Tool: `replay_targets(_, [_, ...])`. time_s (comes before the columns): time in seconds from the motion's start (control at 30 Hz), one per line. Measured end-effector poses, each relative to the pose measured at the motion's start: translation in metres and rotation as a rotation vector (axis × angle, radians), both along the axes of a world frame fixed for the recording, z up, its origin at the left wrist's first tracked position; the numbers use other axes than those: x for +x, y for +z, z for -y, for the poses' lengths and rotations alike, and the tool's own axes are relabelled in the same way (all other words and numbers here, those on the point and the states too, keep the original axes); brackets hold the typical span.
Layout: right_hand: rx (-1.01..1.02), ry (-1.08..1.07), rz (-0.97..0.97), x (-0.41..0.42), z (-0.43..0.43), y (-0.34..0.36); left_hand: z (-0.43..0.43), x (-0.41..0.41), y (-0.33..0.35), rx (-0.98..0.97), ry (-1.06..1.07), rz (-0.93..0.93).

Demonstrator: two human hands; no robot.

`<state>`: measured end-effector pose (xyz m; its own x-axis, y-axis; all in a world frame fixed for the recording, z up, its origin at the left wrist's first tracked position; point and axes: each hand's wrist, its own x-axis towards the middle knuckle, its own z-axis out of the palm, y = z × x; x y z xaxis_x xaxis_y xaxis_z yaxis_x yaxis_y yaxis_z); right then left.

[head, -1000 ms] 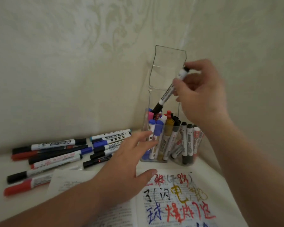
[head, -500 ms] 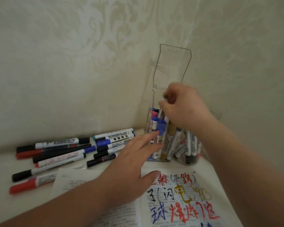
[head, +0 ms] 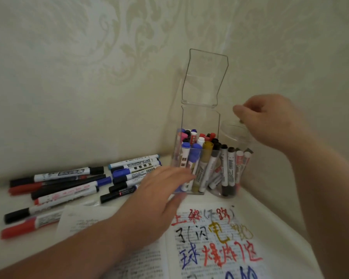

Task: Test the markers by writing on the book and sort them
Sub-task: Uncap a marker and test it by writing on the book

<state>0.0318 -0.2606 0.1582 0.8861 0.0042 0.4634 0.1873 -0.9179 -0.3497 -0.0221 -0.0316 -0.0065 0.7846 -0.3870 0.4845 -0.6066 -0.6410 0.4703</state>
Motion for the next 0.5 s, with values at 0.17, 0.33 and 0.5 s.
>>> replay_targets(0.17, [-0.145, 0.102, -0.437, 0.014, 0.004, -0.001, -0.002, 0.002, -0.003, -0.054, 0.045, -0.028])
replay_targets(0.33, [-0.198, 0.199, -0.462, 0.023, 0.005, 0.007, 0.000, -0.001, 0.000, -0.062, 0.034, -0.093])
replay_targets(0.5, [-0.158, 0.245, -0.605, 0.039, -0.001, 0.009, 0.001, -0.005, 0.005, -0.028, -0.014, -0.107])
